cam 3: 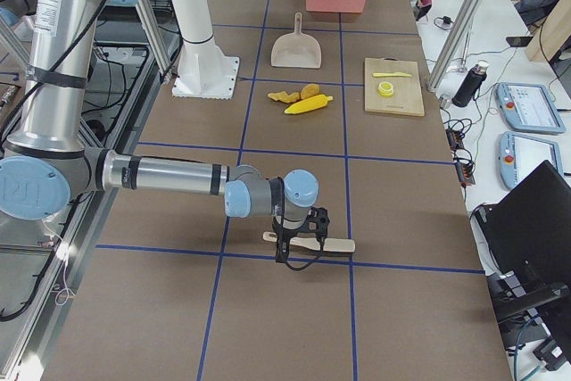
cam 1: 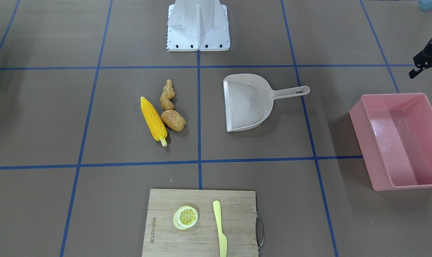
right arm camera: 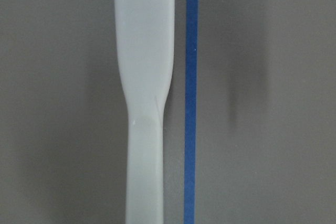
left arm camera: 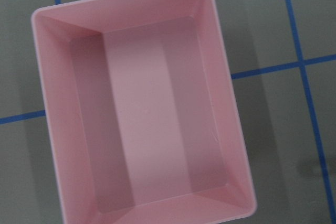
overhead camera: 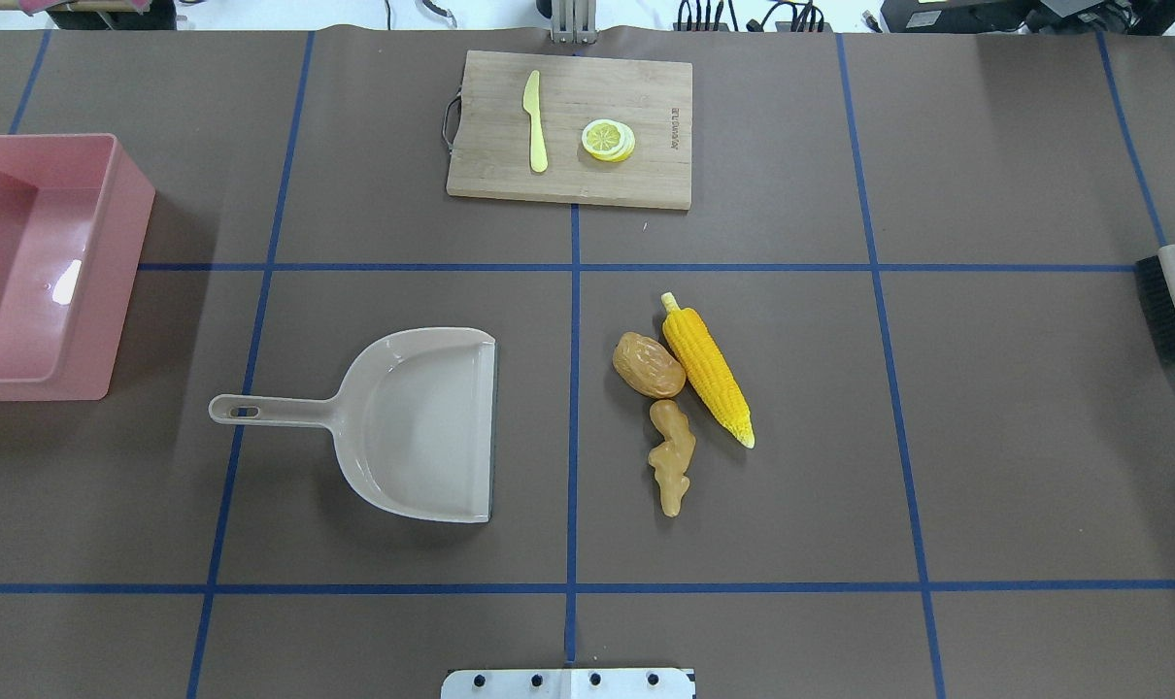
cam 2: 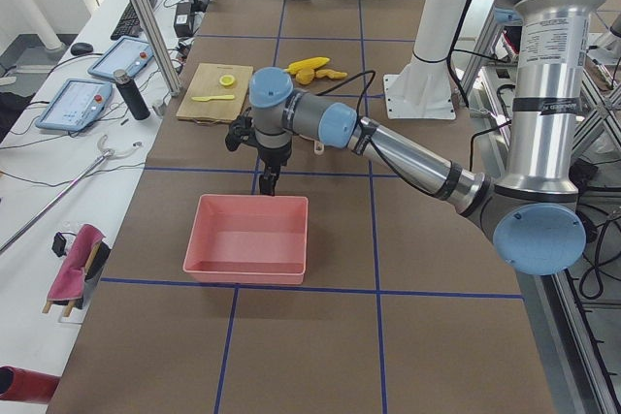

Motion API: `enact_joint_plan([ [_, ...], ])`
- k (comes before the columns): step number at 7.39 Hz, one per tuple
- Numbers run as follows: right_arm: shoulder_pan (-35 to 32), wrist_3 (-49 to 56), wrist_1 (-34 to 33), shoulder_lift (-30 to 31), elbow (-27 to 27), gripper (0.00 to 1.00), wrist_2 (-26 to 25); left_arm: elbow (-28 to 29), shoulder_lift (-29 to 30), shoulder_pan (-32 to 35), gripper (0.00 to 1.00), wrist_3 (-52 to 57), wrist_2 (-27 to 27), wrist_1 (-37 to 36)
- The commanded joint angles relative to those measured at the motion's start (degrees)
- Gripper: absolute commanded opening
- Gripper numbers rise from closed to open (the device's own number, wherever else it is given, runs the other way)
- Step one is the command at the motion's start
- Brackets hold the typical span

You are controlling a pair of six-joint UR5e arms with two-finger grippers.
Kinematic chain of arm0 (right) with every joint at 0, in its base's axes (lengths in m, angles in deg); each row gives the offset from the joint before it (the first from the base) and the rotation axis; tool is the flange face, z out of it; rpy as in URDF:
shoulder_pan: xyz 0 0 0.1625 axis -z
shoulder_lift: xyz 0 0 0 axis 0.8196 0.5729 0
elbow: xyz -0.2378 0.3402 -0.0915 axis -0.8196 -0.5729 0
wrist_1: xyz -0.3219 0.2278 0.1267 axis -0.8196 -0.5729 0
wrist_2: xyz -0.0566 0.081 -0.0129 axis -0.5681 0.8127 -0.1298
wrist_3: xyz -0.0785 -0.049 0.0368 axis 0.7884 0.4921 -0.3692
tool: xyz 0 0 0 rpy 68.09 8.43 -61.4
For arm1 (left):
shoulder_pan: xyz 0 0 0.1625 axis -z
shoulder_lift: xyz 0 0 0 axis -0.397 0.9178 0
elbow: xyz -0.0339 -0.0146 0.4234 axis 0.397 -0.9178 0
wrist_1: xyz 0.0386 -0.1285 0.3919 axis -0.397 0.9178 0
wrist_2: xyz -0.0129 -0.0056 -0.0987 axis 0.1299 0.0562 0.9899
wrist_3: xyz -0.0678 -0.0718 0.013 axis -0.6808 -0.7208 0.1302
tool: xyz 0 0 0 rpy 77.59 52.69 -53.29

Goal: Sweep and dump trash into bin
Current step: 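Move the left gripper down to the white dustpan handle and grasp it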

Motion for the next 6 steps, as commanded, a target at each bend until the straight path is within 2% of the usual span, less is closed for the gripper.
enact_joint_plan([
  [1, 1.9, -3.0, 7.1, -0.1, -3.5, 0.99, -0.1, -4.0, 3.7, -5.5, 0.98, 0.9, -1.7, -1.7],
  [2, 2.4, -3.2, 7.2, -0.3, -3.3, 0.99, 0.3, -4.2, 7.8, -12.2, 0.98, 1.0, -4.7, -1.9],
  [3, 2.7, -5.1, 6.9, -1.4, -3.3, 0.99, 0.6, -6.0, 8.0, -17.5, 0.98, 2.1, -9.0, -1.9],
  [5, 3.9, -6.4, 6.9, -1.4, -3.3, 0.98, 0.6, -5.9, 9.3, -24.9, 0.98, 7.8, -13.2, -1.8],
  [6, 4.6, -7.0, 6.8, -1.4, -3.3, 0.83, 0.4, -5.9, 9.7, -27.6, 0.98, 12.5, -15.3, -1.5],
])
